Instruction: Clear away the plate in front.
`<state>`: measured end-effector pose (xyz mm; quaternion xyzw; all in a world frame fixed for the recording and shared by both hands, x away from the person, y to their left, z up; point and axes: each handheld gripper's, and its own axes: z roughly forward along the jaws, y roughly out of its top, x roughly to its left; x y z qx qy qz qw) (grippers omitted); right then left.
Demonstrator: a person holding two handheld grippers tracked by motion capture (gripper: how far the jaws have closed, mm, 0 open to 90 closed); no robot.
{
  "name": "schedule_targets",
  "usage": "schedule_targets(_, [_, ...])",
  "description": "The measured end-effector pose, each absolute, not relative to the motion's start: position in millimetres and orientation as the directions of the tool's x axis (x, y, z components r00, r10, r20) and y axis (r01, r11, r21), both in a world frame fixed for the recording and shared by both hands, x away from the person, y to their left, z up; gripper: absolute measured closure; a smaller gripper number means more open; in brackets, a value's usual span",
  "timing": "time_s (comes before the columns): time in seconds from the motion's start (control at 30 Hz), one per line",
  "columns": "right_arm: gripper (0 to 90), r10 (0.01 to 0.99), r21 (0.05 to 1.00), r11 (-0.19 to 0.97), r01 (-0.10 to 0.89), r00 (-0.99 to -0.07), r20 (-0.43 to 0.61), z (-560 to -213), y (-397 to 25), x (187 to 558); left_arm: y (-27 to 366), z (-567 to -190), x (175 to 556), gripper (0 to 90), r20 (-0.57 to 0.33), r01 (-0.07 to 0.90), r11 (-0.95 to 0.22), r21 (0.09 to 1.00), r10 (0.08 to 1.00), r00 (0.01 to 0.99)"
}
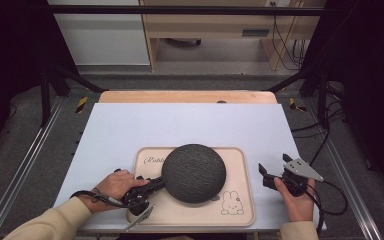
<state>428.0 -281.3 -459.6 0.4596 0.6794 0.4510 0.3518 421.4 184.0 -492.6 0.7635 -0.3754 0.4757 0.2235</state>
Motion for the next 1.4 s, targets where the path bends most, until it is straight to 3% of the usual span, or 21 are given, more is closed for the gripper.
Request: schedule_targets(1.4, [8.3, 0.941, 0.935, 0.174, 0.309, -0.331, -0.066, -460.1, -280.7, 428.7, 208.2, -475.5, 438.4, 71.3, 0.923, -0.73, -0.682, -0.026, -0.296, 0.244])
